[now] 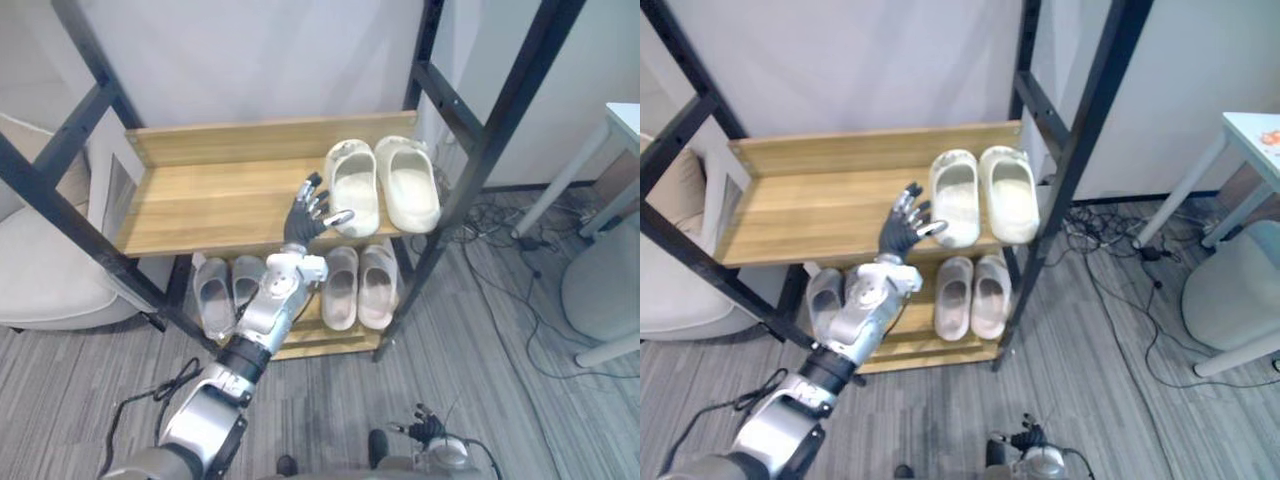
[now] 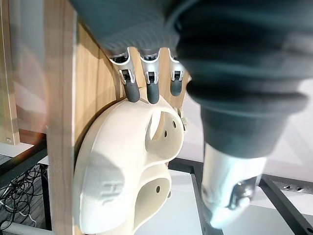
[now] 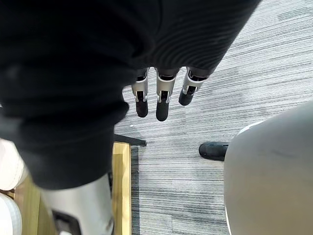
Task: Organize the slippers on the shoe rack
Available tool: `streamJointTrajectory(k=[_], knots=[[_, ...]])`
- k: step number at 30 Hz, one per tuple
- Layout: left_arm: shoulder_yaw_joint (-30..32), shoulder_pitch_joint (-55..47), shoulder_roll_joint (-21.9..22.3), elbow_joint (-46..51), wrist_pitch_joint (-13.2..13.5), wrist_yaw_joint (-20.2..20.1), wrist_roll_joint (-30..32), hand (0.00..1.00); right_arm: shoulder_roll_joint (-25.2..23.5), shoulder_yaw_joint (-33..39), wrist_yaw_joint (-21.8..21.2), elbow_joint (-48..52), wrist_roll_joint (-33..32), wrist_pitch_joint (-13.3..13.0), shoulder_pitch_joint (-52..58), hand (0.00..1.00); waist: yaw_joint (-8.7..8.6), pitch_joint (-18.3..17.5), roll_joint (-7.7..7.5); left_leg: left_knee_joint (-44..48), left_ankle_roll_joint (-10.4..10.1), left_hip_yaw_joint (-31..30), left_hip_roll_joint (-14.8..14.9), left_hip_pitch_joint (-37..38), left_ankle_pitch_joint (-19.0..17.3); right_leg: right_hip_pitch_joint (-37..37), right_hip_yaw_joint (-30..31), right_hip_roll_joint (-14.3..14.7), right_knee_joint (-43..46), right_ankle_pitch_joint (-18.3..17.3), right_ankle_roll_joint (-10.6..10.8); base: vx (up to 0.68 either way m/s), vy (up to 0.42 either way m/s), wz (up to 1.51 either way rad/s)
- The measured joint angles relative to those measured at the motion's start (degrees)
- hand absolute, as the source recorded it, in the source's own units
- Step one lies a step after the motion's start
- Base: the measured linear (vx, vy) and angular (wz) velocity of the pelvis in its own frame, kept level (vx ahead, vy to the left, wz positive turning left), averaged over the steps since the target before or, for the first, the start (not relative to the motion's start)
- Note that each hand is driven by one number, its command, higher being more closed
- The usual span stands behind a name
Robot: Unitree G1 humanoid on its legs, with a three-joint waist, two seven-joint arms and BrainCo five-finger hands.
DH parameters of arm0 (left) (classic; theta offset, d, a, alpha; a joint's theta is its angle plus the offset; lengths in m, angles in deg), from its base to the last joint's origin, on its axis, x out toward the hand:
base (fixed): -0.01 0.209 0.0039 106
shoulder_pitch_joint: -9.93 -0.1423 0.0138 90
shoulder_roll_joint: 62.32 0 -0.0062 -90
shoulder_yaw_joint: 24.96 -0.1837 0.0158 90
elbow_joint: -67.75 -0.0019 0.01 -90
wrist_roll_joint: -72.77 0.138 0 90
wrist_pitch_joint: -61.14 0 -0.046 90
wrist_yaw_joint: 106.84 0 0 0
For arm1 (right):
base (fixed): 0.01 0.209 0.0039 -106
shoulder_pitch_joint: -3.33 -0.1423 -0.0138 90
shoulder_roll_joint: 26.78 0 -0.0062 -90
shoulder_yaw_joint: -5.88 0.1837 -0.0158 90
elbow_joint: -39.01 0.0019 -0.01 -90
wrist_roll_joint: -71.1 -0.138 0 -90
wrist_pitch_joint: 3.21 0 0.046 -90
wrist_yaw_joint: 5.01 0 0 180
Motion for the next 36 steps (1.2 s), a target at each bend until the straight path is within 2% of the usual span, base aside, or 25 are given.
streamJointTrajectory(k=[13, 20, 27, 36], knots=[[0.03, 0.47, 0.23, -0.1, -0.07, 0.87, -1.91, 0.0, -0.29, 1.54, 0.02, 0.01, -0.03, 0.01, 0.09, 0.0, -0.09, -0.01, -0.02, -0.09, 0.01, -0.01, 0.05, -0.01, 0.01, -0.04, -0.04, -0.05, 0.0, 0.0, 0.0, 0.0, 0.0, 0.0], [-1.75, 2.94, 0.85, -2.75, 0.02, 0.98, -5.05, 0.0, -0.29, 1.57, 0.03, 0.0, -0.04, 0.04, 0.1, 0.0, -0.08, -0.01, -0.06, -0.23, 0.2, -0.23, -0.12, -0.02, 0.17, 0.04, -0.33, -0.29, 0.0, 0.01, 0.02, 0.0, 0.0, 0.0], [-2.15, 4.56, 1.91, -4.95, 0.18, 1.19, -5.71, 0.0, -0.4, 2.02, 0.6, 0.0, -0.04, 0.08, 0.19, 0.0, -0.08, -0.05, -0.28, -0.46, 0.51, -0.23, -0.72, 0.04, 0.39, 0.02, -0.3, -0.77, 0.0, 0.1, 0.15, 0.0, 0.0, 0.0], [-1.51, 5.15, 1.01, -5.82, -0.43, 1.2, -4.82, 0.0, -0.44, 2.15, 0.69, 0.01, -0.06, 0.08, 0.22, 0.0, -0.07, -0.05, -0.34, -0.46, 0.52, -0.21, -0.79, 0.52, 0.39, 0.46, -0.28, -0.77, 0.01, 0.11, 0.17, 0.0, 0.0, 0.0]])
